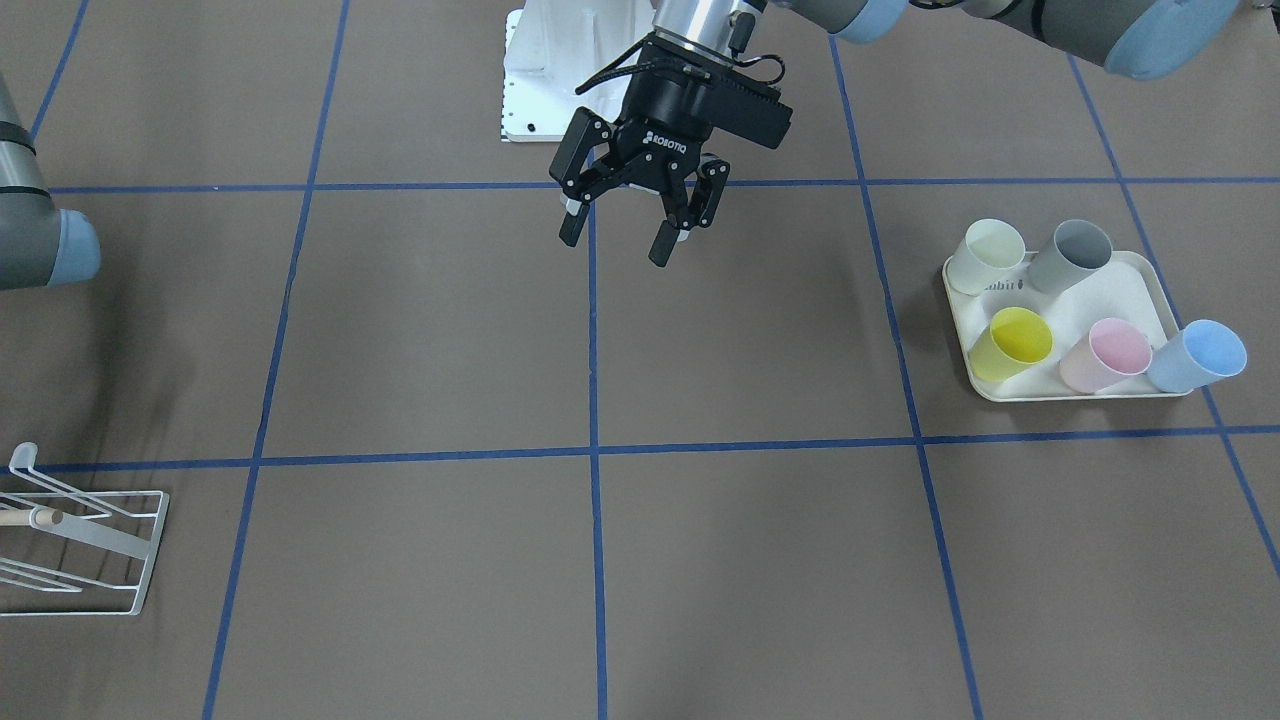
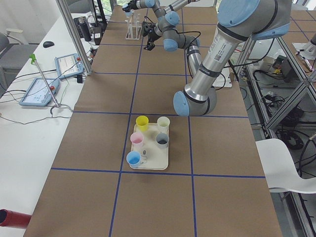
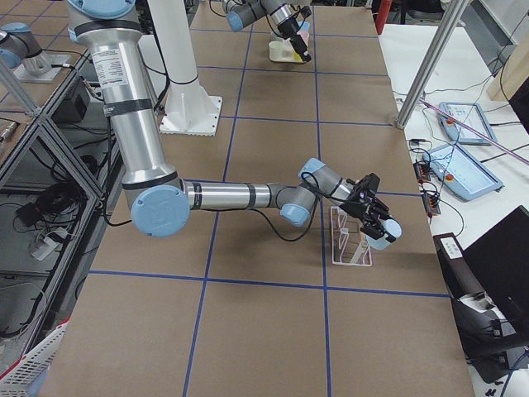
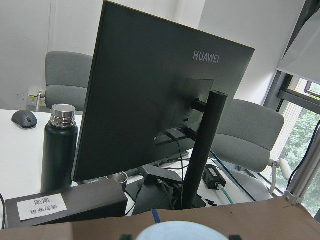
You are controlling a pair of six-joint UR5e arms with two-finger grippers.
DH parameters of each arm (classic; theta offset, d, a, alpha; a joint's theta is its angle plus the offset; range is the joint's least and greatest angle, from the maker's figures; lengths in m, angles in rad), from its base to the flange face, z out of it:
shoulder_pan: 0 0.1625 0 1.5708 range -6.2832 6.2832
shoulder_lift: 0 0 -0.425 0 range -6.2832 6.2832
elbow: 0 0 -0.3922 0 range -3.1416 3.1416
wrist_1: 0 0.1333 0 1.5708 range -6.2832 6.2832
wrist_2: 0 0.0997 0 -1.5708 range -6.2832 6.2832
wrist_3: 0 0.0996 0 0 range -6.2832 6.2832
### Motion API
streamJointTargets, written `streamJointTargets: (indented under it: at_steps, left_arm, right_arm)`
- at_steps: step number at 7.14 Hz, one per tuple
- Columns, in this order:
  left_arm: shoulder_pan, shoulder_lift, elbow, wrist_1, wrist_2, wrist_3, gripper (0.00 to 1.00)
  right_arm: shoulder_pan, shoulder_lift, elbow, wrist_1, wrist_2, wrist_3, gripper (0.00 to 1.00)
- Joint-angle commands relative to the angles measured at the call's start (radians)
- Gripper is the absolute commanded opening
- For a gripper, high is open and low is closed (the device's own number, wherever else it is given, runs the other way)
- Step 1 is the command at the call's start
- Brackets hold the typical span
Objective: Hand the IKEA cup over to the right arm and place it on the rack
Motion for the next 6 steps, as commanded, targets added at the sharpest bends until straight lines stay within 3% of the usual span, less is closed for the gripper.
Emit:
streamJointTargets:
  at_steps: [1,3,4,5,6]
  left_arm:
    - [0.002,0.0,0.007,-0.002,0.0,-0.002,1.0]
    - [0.007,0.0,0.01,-0.002,0.0,-0.005,1.0]
    - [0.007,0.0,0.01,-0.002,0.0,-0.006,1.0]
    - [0.008,0.0,0.01,-0.002,0.002,-0.008,1.0]
    - [0.01,-0.001,0.01,-0.002,0.0,-0.009,1.0]
  right_arm:
    - [-0.006,0.001,-0.007,0.0,0.001,0.0,0.0]
    - [-0.008,0.001,-0.008,0.0,0.003,-0.001,0.0]
    - [-0.008,0.001,-0.008,0.0,0.003,-0.001,0.14]
    - [-0.008,0.001,-0.008,0.0,0.003,-0.001,0.67]
    - [-0.006,0.007,-0.008,0.001,0.003,0.0,0.99]
